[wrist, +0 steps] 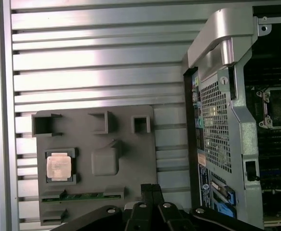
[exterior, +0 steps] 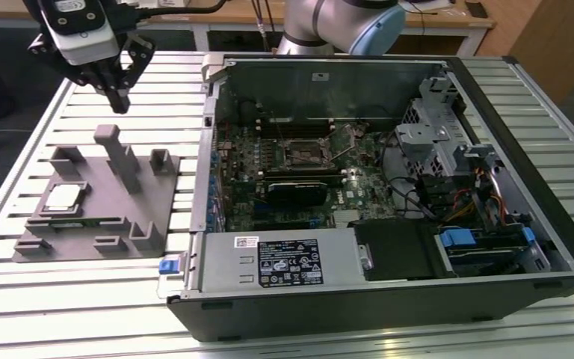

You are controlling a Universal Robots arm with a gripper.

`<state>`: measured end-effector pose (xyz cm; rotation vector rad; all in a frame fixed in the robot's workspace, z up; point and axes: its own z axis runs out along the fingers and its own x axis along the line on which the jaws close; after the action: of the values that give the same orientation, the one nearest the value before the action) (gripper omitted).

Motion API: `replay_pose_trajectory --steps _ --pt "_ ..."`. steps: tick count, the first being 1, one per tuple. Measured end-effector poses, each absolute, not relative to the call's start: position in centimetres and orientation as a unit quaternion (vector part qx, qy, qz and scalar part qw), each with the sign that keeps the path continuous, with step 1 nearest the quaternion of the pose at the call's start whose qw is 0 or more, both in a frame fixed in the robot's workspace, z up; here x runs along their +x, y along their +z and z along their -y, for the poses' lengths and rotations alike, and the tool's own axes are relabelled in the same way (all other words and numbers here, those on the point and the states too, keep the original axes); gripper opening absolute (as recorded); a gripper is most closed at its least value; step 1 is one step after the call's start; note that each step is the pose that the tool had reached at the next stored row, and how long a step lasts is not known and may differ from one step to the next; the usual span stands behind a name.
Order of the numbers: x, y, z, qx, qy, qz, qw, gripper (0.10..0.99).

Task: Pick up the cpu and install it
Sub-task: 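Reach for the cpu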

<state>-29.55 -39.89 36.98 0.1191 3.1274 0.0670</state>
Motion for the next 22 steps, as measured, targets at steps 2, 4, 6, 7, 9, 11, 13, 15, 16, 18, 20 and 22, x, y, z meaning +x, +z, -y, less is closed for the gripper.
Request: replay_pose_trajectory --steps 2,4,6,7,9,11,13,15,16,18,20,22 --pt "-29.8 37.0 39.9 0.038 0.021 -0.999 0.006 0.106" --pt "-30.0 36.9 39.9 0.038 0.021 -0.999 0.006 0.106" --pt "-30.2 36.9 39.9 0.038 0.021 -0.999 0.005 0.106" --pt "-30.4 36.9 39.9 0.038 0.021 -0.999 0.005 0.106" --pt "-30.6 36.9 39.9 0.038 0.021 -0.999 0.005 0.106" --pt "-30.8 36.8 39.9 0.038 0.021 -0.999 0.005 0.106" --pt "-31.0 36.8 39.9 0.038 0.021 -0.999 0.005 0.106" --pt "-31.3 36.8 39.9 0.038 0.021 -0.999 0.005 0.106" --pt "-31.4 36.8 39.9 0.038 0.021 -0.999 0.005 0.106" --pt "-31.6 36.7 39.9 0.038 0.021 -0.999 0.005 0.106" --pt "-31.9 36.7 39.9 0.038 0.021 -0.999 0.005 0.106" --pt "-32.1 36.7 39.9 0.038 0.021 -0.999 0.005 0.106"
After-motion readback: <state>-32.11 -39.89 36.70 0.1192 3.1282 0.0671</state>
